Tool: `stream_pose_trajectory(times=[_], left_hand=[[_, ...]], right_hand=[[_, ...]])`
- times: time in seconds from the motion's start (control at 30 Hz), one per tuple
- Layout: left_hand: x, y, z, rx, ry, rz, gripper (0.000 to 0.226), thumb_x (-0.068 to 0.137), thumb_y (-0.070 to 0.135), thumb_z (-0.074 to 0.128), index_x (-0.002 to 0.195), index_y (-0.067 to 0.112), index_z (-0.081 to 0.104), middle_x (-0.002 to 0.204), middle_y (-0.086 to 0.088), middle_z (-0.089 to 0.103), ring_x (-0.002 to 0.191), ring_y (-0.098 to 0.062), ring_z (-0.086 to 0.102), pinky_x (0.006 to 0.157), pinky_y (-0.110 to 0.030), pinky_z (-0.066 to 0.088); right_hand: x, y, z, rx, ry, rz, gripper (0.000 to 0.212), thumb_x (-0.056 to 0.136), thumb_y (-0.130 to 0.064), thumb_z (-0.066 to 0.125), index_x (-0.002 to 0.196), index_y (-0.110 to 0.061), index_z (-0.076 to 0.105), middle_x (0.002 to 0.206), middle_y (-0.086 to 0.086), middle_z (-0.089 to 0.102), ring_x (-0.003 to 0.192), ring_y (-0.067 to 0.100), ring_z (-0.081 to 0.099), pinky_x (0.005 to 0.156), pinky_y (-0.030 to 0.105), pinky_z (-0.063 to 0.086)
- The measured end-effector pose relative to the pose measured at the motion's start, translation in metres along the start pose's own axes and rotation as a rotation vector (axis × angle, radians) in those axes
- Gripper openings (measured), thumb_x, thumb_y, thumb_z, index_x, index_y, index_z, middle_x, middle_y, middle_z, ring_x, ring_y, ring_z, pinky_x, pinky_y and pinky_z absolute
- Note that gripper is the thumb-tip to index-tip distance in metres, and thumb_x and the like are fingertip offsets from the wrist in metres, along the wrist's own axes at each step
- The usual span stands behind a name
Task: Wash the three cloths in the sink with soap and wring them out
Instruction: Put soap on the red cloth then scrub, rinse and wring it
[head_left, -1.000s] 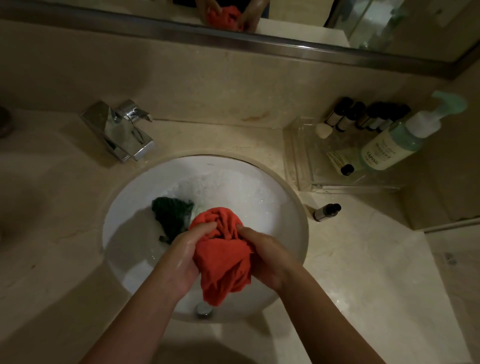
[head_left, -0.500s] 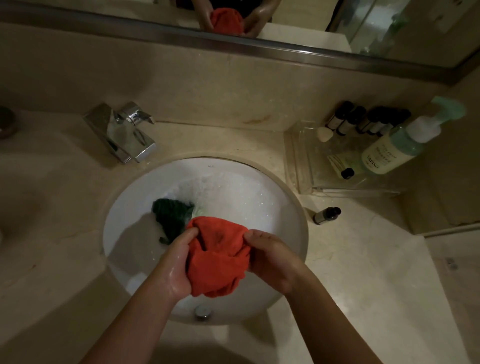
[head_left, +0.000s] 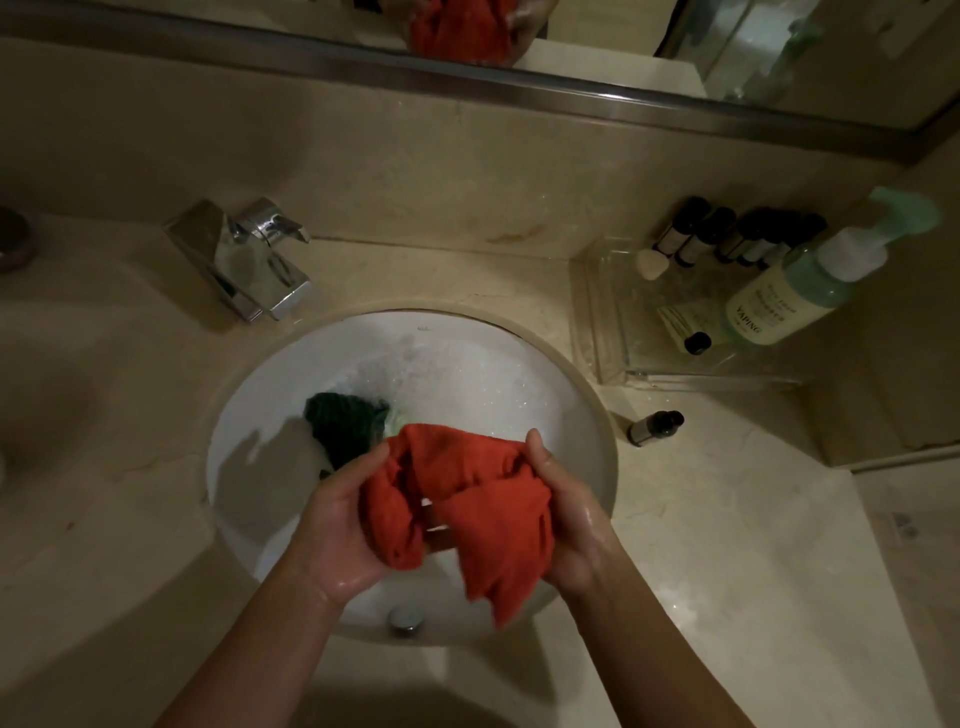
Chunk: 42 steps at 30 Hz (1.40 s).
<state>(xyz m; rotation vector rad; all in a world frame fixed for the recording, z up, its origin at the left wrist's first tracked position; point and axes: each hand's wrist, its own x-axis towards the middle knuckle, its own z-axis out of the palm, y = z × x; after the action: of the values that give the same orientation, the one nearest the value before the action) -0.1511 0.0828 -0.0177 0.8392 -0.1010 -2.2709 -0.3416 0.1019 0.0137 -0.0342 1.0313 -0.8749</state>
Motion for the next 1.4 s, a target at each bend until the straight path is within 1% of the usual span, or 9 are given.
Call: stream_pose_trajectory(times=[0.17, 0.23, 0.33, 0.5, 0.7, 0.87, 1.03, 1.2, 1.4], left_hand=[[0.011, -0.015, -0.005, 0.015, 0.316, -0.085, 0.054, 0.086, 0.059, 0.049, 0.099, 0.014, 0.076, 0.101, -0.014, 0.072, 0.092, -0.031, 0.069, 0.085, -0.047, 0.053], [0.005, -0.018, 0.001, 0.083, 0.428, -0.060, 0.057, 0.087, 0.060, 0.049, 0.118, 0.015, 0.067, 0.113, -0.012, 0.071, 0.109, -0.033, 0.061, 0.095, -0.053, 0.043], [0.000, -0.025, 0.010, 0.275, 0.516, 0.076, 0.051, 0.093, 0.052, 0.045, 0.133, 0.021, 0.055, 0.136, -0.005, 0.058, 0.126, -0.029, 0.051, 0.103, -0.052, 0.036], [-0.018, -0.020, 0.028, 0.234, 0.424, 0.070, 0.046, 0.101, 0.038, 0.034, 0.138, 0.017, 0.050, 0.142, -0.009, 0.051, 0.130, -0.032, 0.047, 0.112, -0.052, 0.033], [-0.037, 0.013, 0.056, 0.088, 0.272, 0.237, 0.051, 0.079, 0.048, 0.047, 0.075, 0.011, 0.081, 0.091, -0.013, 0.076, 0.076, -0.024, 0.074, 0.054, -0.032, 0.059], [-0.044, 0.024, 0.055, 0.058, 0.253, 0.244, 0.061, 0.085, 0.054, 0.043, 0.107, 0.004, 0.073, 0.110, -0.020, 0.071, 0.087, -0.031, 0.073, 0.063, -0.039, 0.061], [-0.051, 0.045, 0.046, 0.043, 0.166, 0.263, 0.100, 0.045, 0.046, 0.092, 0.129, 0.004, 0.060, 0.125, -0.017, 0.065, 0.107, -0.027, 0.068, 0.084, -0.044, 0.057], [-0.054, 0.056, 0.054, 0.339, 0.139, 0.420, 0.026, 0.068, 0.022, 0.073, 0.091, 0.013, 0.080, 0.106, -0.012, 0.073, 0.094, -0.016, 0.072, 0.070, -0.024, 0.058], [-0.052, 0.070, 0.051, 0.569, 0.172, 0.479, 0.101, 0.035, 0.043, 0.096, 0.117, -0.001, 0.058, 0.110, -0.019, 0.070, 0.095, -0.024, 0.069, 0.068, -0.029, 0.057]], right_hand=[[-0.010, -0.008, 0.012, 0.092, -0.029, -0.066, 0.031, 0.063, -0.042, 0.075, 0.074, -0.015, 0.068, 0.064, -0.004, 0.071, 0.057, 0.005, 0.068, 0.051, 0.018, 0.054], [-0.005, -0.009, 0.011, 0.136, -0.046, -0.083, 0.022, 0.074, -0.018, 0.075, 0.090, -0.002, 0.072, 0.085, 0.011, 0.074, 0.072, 0.018, 0.072, 0.062, 0.027, 0.059], [-0.007, -0.011, 0.030, 0.231, -0.154, 0.015, 0.089, 0.051, -0.002, 0.082, 0.133, 0.008, 0.049, 0.134, 0.031, 0.051, 0.115, 0.040, 0.059, 0.096, 0.048, 0.050], [-0.005, -0.006, 0.042, 0.249, -0.333, 0.052, 0.091, 0.046, 0.002, 0.074, 0.132, 0.013, 0.047, 0.141, 0.032, 0.042, 0.122, 0.041, 0.048, 0.109, 0.048, 0.038], [-0.014, -0.008, 0.057, 0.091, -0.393, 0.067, 0.058, 0.066, 0.004, 0.048, 0.123, 0.002, 0.062, 0.127, 0.023, 0.055, 0.117, 0.035, 0.050, 0.103, 0.043, 0.043], [-0.017, -0.020, 0.062, -0.196, -0.182, -0.110, 0.033, 0.081, -0.005, 0.055, 0.112, 0.002, 0.065, 0.114, 0.021, 0.062, 0.105, 0.034, 0.057, 0.091, 0.040, 0.046], [-0.020, -0.039, 0.049, -0.372, -0.009, -0.336, 0.026, 0.079, -0.019, 0.066, 0.097, 0.000, 0.068, 0.093, 0.026, 0.064, 0.088, 0.039, 0.058, 0.082, 0.052, 0.044], [-0.027, -0.050, 0.044, -0.474, 0.040, -0.414, 0.012, 0.087, -0.001, 0.062, 0.093, -0.007, 0.070, 0.093, 0.025, 0.067, 0.084, 0.037, 0.061, 0.076, 0.050, 0.048], [-0.031, -0.050, 0.046, -0.565, 0.019, -0.520, 0.034, 0.075, -0.011, 0.078, 0.098, 0.005, 0.060, 0.087, 0.023, 0.067, 0.079, 0.033, 0.063, 0.075, 0.045, 0.046]])
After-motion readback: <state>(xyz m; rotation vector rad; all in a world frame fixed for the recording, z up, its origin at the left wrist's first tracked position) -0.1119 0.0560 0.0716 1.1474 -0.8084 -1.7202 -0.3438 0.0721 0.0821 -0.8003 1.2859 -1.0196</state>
